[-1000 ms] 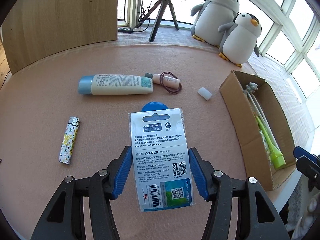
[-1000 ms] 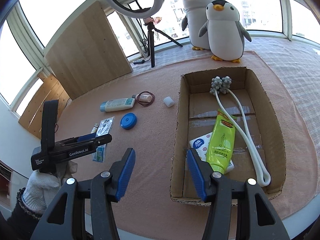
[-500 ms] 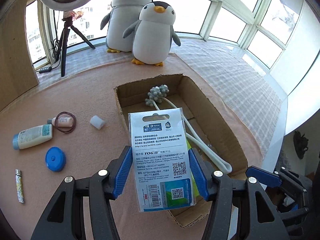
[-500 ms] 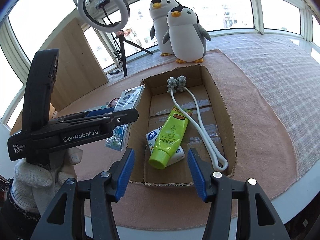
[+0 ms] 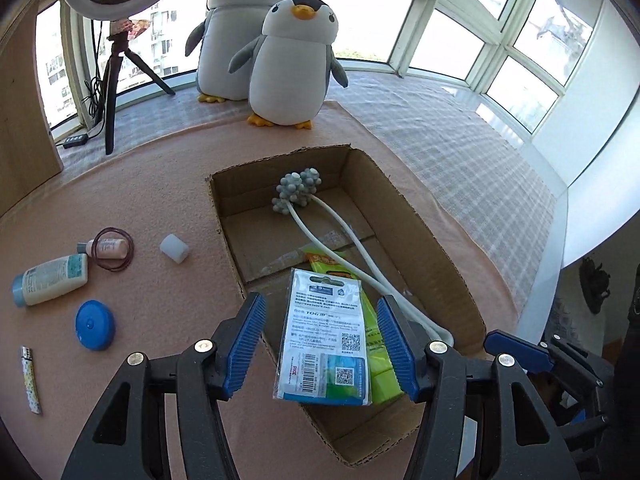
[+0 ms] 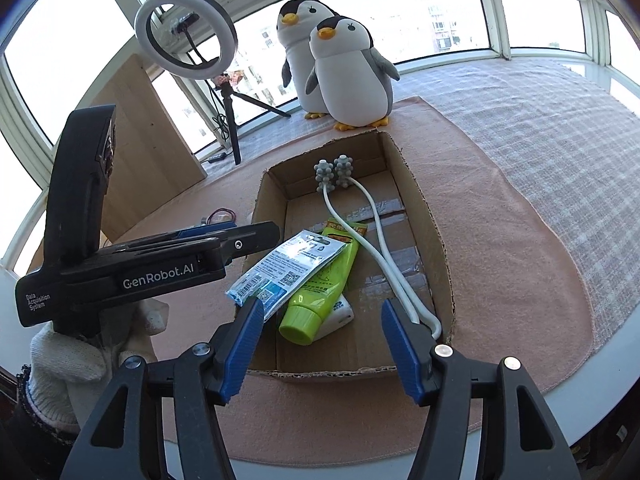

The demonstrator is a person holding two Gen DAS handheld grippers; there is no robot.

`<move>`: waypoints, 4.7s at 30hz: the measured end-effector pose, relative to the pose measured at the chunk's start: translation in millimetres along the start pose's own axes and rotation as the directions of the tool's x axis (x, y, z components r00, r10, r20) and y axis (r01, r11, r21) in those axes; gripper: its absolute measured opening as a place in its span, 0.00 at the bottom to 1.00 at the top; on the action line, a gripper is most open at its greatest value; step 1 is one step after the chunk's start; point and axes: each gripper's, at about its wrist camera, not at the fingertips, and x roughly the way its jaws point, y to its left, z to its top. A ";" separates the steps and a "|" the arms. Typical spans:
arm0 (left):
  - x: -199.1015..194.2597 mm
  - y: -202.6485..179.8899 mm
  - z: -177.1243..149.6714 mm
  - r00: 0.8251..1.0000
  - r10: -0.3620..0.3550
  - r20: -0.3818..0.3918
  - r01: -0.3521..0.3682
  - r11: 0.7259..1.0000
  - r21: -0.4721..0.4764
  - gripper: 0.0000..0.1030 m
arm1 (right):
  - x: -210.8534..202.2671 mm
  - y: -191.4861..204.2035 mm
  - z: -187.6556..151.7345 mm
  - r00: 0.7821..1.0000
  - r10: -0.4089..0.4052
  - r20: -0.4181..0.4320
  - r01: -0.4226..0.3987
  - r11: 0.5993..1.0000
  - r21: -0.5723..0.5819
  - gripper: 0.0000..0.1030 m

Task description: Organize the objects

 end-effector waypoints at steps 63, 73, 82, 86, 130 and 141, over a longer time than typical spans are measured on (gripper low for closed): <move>-135.7 325.7 -167.0 0.930 0.359 -0.079 -0.353 0.810 -0.468 0.61 | 270.4 169.2 129.3 0.950 0.040 -0.309 -0.089 0.986 -0.145 0.44; -131.5 333.1 -174.4 0.928 0.358 -0.103 -0.361 0.794 -0.488 0.61 | 301.9 167.4 132.9 0.922 -0.012 -0.386 -0.064 0.981 -0.184 0.28; -123.6 324.6 -158.9 0.939 0.335 -0.081 -0.332 0.820 -0.467 0.61 | 274.0 142.4 121.7 0.916 -0.020 -0.400 -0.048 0.986 -0.158 0.25; -119.2 319.1 -153.5 0.944 0.321 -0.075 -0.319 0.832 -0.454 0.61 | 264.5 139.1 104.3 0.906 -0.018 -0.422 -0.054 0.986 -0.158 0.25; -46.8 323.8 -120.5 0.922 0.350 -0.163 -0.383 0.882 -0.273 0.61 | 190.2 167.0 5.4 0.935 -0.061 -0.349 -0.055 0.948 -0.312 0.39; -43.3 324.7 -119.5 0.924 0.352 -0.150 -0.380 0.892 -0.243 0.56 | 220.5 186.3 10.7 0.917 -0.184 -0.354 0.003 0.891 -0.454 0.62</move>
